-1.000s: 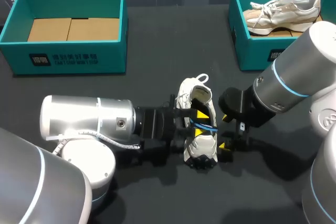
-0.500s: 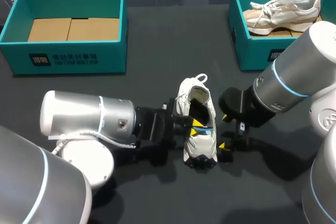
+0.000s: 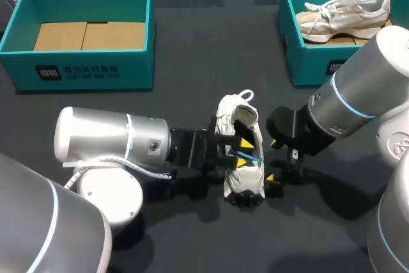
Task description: Take the shoe out of the shoebox, open the shoe tongue, remove and reinsert the insole, then place the shoe into the shoebox
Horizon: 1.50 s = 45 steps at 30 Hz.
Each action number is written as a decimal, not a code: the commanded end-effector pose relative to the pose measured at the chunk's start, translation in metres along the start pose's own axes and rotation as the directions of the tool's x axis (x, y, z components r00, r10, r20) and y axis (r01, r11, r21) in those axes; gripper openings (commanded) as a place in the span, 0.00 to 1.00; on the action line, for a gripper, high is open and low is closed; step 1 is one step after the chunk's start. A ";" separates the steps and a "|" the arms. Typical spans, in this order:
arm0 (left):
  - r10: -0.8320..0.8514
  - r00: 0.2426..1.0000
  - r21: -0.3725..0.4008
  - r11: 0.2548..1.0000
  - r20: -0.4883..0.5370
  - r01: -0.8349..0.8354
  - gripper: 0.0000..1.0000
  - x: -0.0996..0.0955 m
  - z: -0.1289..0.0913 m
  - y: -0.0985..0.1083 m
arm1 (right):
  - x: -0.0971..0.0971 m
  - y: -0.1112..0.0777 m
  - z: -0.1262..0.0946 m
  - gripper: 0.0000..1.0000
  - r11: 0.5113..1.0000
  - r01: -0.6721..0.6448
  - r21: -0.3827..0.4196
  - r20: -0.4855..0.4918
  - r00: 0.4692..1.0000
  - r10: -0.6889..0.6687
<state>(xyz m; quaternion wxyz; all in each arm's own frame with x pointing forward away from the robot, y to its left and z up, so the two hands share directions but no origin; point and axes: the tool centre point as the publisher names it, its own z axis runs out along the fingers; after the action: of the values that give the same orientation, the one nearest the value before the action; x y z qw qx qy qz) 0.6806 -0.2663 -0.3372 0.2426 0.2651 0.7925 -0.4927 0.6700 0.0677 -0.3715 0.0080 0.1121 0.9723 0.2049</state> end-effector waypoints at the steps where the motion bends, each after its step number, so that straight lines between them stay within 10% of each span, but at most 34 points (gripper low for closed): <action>1: -0.002 1.000 0.003 1.000 -0.020 0.002 0.28 -0.001 -0.016 -0.006 | 0.001 -0.001 0.000 1.00 1.000 0.000 0.000 0.003 1.000 0.000; 10: -0.004 0.995 0.008 1.000 -0.102 0.005 0.00 0.008 -0.008 -0.006 | 0.001 -0.001 0.000 1.00 1.000 0.000 0.000 0.003 1.000 0.000; 21: -0.009 0.992 -0.031 1.000 -0.125 0.005 0.00 0.012 -0.006 0.009 | 0.001 -0.001 0.000 1.00 1.000 0.000 0.000 0.003 1.000 0.000; 25: -0.008 0.992 -0.020 1.000 -0.123 0.006 0.25 0.008 -0.013 0.001 | 0.001 -0.001 0.000 1.00 1.000 0.000 0.000 0.003 1.000 0.000; 45: 0.023 0.976 -0.072 0.997 -0.216 -0.039 0.31 0.006 -0.047 -0.007 | 0.003 -0.019 -0.022 1.00 0.999 -0.047 0.011 0.017 0.999 0.047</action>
<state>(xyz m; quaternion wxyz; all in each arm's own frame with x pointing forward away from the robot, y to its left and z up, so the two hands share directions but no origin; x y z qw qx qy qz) 0.6672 -0.2360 -0.3275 0.1822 0.3147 0.8223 -0.4377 0.6715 0.0590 -0.3723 0.0053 0.1325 0.9714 0.1969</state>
